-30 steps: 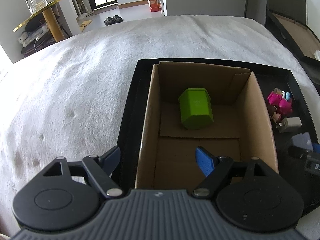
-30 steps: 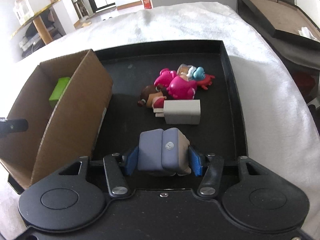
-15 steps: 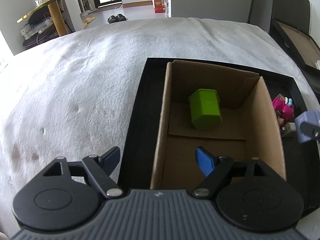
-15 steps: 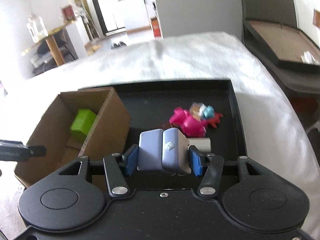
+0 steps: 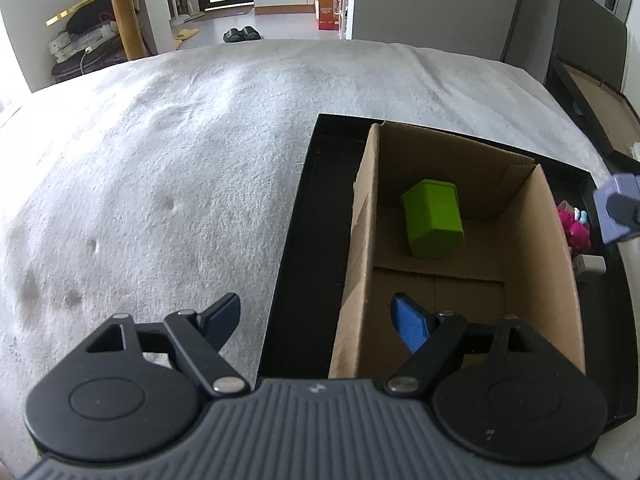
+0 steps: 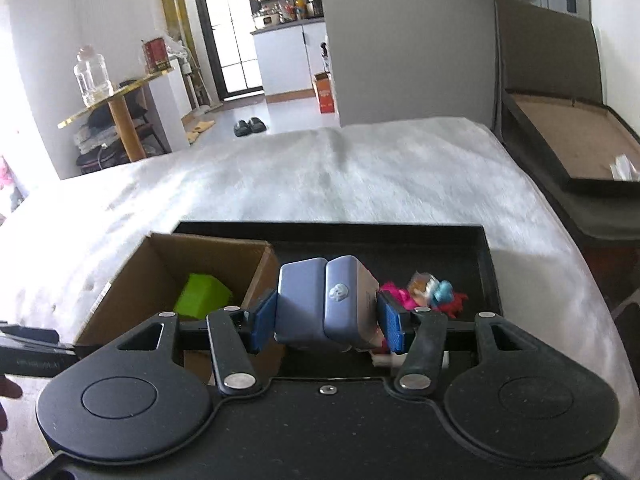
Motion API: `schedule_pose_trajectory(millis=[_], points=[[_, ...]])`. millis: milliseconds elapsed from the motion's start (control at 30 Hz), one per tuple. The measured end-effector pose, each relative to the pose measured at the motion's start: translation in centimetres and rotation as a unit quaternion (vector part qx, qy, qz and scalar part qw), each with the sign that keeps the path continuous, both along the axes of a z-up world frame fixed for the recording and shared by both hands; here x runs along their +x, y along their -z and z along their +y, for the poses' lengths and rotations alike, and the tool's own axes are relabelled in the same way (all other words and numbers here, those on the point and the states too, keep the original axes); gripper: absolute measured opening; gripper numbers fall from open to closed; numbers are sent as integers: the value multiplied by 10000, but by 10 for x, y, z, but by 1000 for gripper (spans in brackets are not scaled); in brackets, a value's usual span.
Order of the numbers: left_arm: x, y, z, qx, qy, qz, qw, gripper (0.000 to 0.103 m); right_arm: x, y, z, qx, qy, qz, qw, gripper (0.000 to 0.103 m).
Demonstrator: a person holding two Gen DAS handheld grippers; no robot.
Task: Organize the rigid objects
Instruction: 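Carry the grey block into the box and release it while left tool grips the box wall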
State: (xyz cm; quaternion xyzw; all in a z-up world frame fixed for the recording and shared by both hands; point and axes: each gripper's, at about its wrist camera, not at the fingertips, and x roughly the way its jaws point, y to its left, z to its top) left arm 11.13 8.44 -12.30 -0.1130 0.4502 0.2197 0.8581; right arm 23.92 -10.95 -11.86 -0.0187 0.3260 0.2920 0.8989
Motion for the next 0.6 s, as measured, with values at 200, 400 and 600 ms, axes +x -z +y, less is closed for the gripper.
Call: schedule_pose_trajectory(millis=[200,400,600], points=[[-3,3,5,-50,62,-75,9999,81,-9,-11,21,-30,-225,-160,9996,52],[-6,4,5,-80,121,-309,9994,80,-17,-17,42,-82,-403,-245,9989,52],[-6,8,5,-240,284,-450,9983,61,-24,-16,60,-153,-552,-265,9980,52]])
